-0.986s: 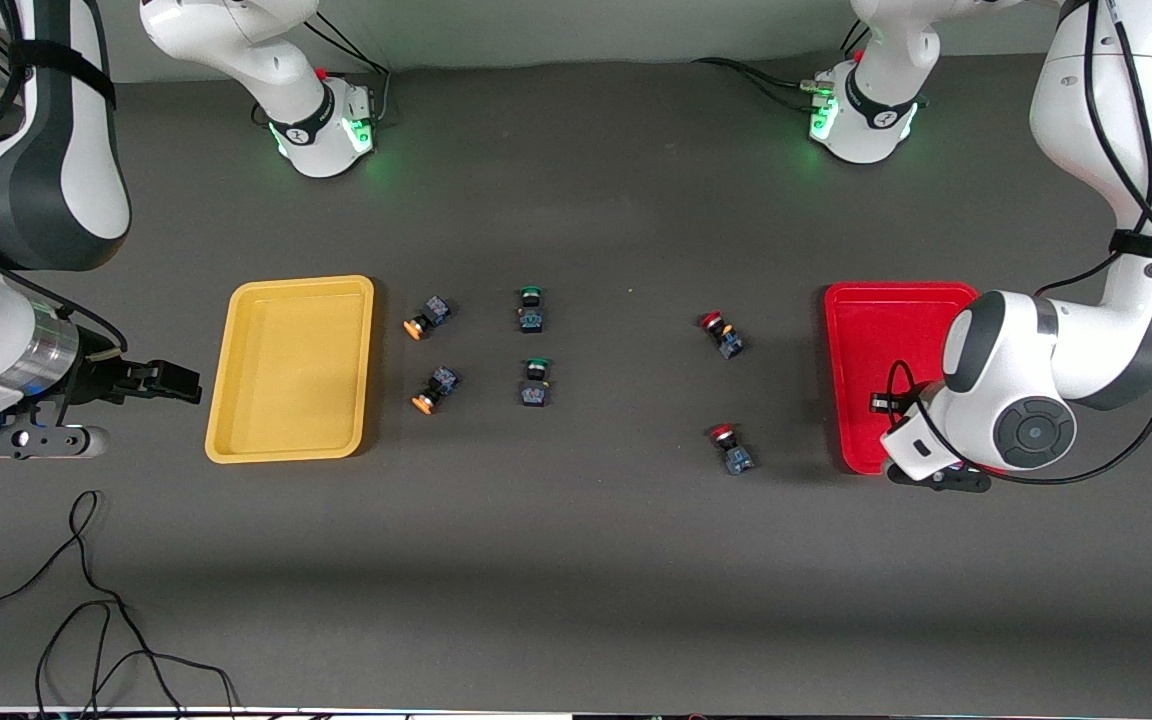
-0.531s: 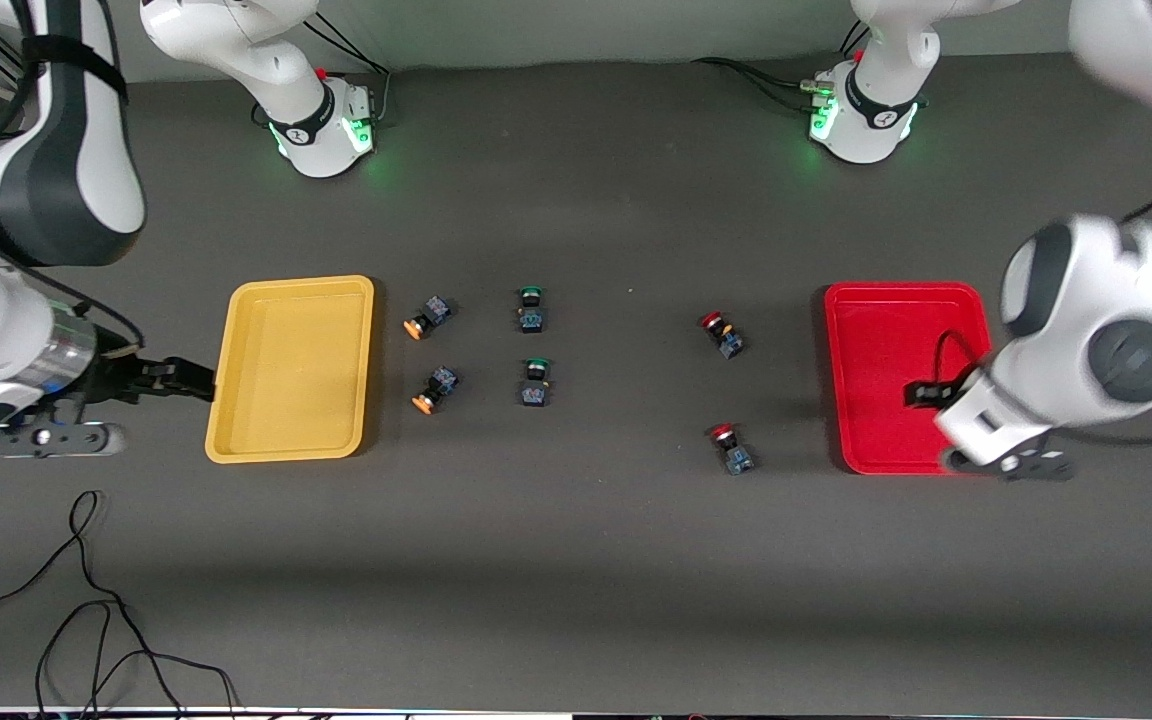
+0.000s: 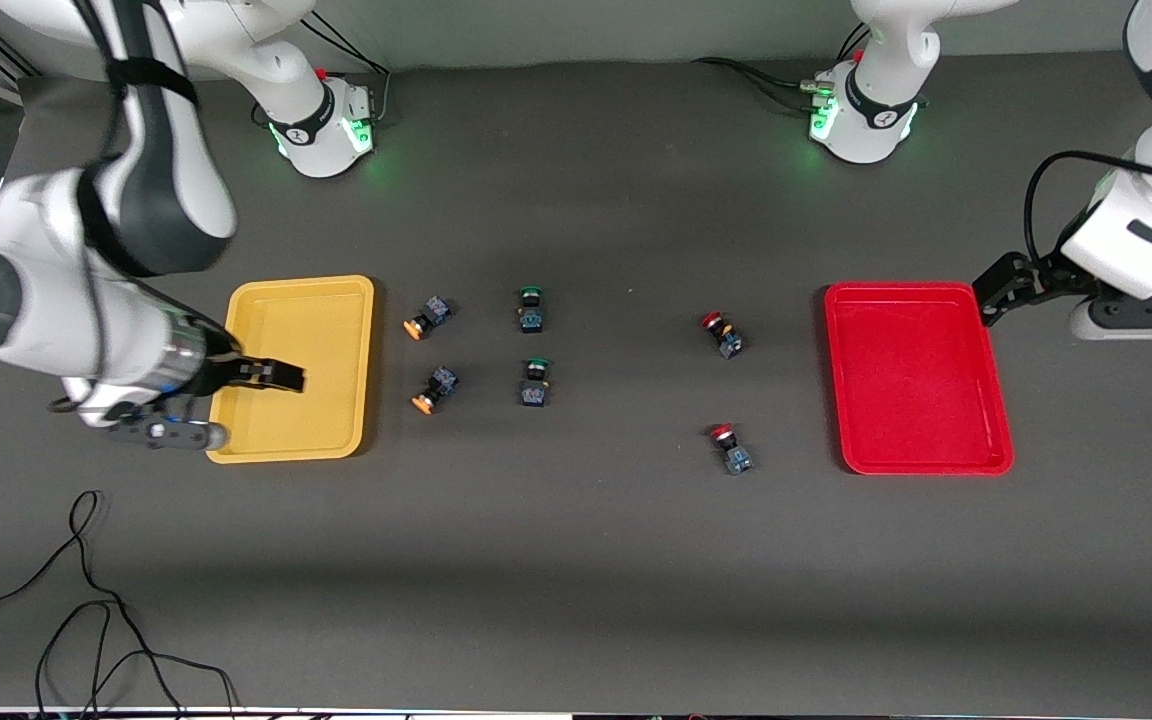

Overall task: Place red and yellow buttons in trays
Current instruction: 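Reach the right gripper to a yellow button while the left gripper reaches a red button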

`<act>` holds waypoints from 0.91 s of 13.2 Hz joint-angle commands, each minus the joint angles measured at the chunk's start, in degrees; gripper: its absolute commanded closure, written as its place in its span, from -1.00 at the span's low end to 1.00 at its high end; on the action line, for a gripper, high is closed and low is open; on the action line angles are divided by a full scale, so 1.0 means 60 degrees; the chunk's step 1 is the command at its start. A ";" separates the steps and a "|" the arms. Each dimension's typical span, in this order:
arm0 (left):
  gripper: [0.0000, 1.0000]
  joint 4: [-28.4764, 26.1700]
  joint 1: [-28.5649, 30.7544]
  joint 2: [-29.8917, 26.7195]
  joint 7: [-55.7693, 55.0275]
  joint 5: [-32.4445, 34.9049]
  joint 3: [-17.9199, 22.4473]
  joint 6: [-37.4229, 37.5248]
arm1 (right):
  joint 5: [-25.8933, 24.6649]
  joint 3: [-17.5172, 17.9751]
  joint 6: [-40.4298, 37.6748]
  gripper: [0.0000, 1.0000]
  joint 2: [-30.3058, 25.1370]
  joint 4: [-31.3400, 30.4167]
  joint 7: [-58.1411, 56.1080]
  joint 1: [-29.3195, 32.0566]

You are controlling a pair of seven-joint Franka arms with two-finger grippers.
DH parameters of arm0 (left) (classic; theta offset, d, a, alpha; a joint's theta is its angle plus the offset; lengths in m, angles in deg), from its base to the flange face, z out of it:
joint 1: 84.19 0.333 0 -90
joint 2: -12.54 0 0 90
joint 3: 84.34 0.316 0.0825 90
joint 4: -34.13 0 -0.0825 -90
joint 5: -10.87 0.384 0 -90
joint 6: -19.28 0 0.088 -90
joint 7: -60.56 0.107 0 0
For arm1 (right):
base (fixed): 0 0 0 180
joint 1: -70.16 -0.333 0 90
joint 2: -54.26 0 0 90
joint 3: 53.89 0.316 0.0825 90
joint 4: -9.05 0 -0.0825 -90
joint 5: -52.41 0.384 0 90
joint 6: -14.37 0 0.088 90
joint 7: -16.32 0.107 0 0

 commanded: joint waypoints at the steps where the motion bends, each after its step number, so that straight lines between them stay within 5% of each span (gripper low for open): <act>1: -0.99 -0.0191 0.0032 -0.0104 -0.0001 -0.0351 0.0025 0.0116 | 0.0120 -0.0156 0.1533 -1.00 -0.0634 -0.2041 0.1325 -0.0870; 6: -0.99 -0.0423 -0.0289 0.0027 -0.2045 -0.1070 -0.1362 0.0235 | 0.0120 -0.0156 0.3017 -1.00 -0.0708 -0.3993 0.4475 -0.2131; 12: -0.95 -0.4110 -0.2368 0.0188 -0.4306 -0.0996 -0.1571 -0.3376 | 0.0149 -0.0127 0.5611 -1.00 -0.0461 -0.6018 0.6938 -0.3301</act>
